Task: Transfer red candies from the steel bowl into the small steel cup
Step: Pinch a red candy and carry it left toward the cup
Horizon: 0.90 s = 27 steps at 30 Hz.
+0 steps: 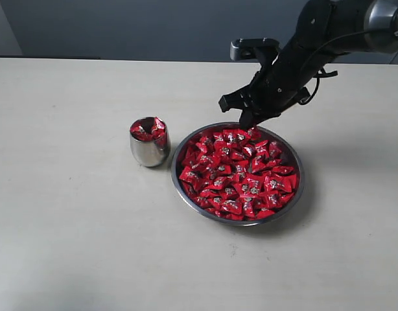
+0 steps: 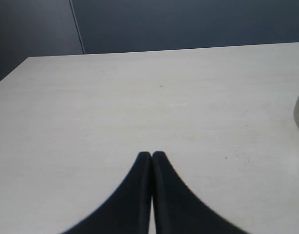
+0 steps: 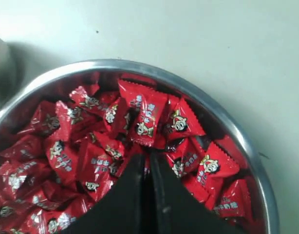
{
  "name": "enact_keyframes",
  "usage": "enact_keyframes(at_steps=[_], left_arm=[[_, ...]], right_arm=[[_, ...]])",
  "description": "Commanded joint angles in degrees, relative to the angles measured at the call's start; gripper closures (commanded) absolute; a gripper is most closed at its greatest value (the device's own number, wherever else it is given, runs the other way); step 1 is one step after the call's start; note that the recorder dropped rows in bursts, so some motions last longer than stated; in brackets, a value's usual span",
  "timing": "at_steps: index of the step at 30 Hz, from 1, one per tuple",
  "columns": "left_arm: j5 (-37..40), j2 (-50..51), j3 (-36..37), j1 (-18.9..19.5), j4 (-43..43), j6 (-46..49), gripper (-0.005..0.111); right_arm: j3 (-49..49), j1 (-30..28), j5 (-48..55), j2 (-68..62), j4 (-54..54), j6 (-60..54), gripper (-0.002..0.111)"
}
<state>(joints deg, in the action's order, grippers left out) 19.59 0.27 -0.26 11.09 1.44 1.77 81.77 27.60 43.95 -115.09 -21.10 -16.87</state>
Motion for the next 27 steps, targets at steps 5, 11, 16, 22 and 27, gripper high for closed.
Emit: enact_keyframes(at_steps=[5,11,16,22,27], left_arm=[[-0.4,-0.3,0.3,-0.4,0.1,-0.1,0.106],[-0.4,-0.3,0.3,-0.4,0.1,-0.1,0.106],[-0.4,-0.3,0.3,-0.4,0.1,-0.1,0.106],[-0.4,-0.3,0.3,-0.4,0.1,-0.1,0.106],[-0.4,-0.3,0.3,-0.4,0.1,-0.1,0.106]], right_arm=[[0.2,-0.2,0.5,4.7,-2.7,-0.2,0.109],[0.2,-0.2,0.7,6.7,-6.8,-2.5,0.109],[0.6,-0.2,1.2,7.8,-18.6,-10.3,0.109],[5.0,3.8,1.3,7.1,-22.7,-14.2,0.109],[10.9,8.1,0.3,4.4,-22.7,-14.2,0.109]])
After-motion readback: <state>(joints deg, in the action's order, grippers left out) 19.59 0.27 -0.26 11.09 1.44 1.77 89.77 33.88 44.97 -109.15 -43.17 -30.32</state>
